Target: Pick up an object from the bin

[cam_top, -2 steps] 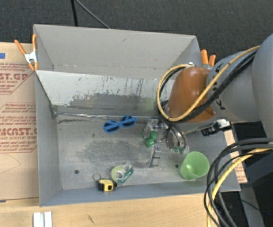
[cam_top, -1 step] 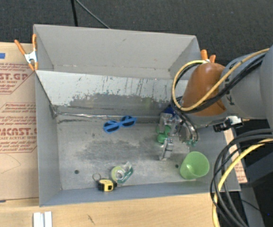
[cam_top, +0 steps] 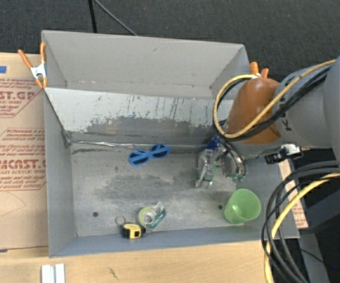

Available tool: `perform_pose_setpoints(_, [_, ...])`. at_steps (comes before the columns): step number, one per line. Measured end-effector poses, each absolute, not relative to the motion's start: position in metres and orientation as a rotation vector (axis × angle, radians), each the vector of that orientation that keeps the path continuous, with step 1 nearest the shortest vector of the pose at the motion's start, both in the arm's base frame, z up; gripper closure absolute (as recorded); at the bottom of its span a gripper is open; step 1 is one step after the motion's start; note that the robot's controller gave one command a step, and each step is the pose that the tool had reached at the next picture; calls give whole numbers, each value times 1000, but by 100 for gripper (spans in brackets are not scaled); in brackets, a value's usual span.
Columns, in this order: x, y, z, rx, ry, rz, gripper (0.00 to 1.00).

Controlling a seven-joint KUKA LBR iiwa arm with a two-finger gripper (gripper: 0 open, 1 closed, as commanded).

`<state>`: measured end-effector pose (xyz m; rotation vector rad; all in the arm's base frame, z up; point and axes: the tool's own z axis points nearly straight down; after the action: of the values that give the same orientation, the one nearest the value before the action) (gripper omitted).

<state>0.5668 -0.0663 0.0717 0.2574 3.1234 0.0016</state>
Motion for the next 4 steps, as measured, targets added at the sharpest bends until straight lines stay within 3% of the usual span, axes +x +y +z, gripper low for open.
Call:
perform_pose_setpoints(1, [557,-50,126,240,3126,2,100])
perform_pose_setpoints(2, [556,-50,123,242,3130,1,0])
perform_pose_setpoints(3, [583,-113,74,139,3138,-3,0])
perform_pose_setpoints(4, [585,-108,77,135,3136,4,100])
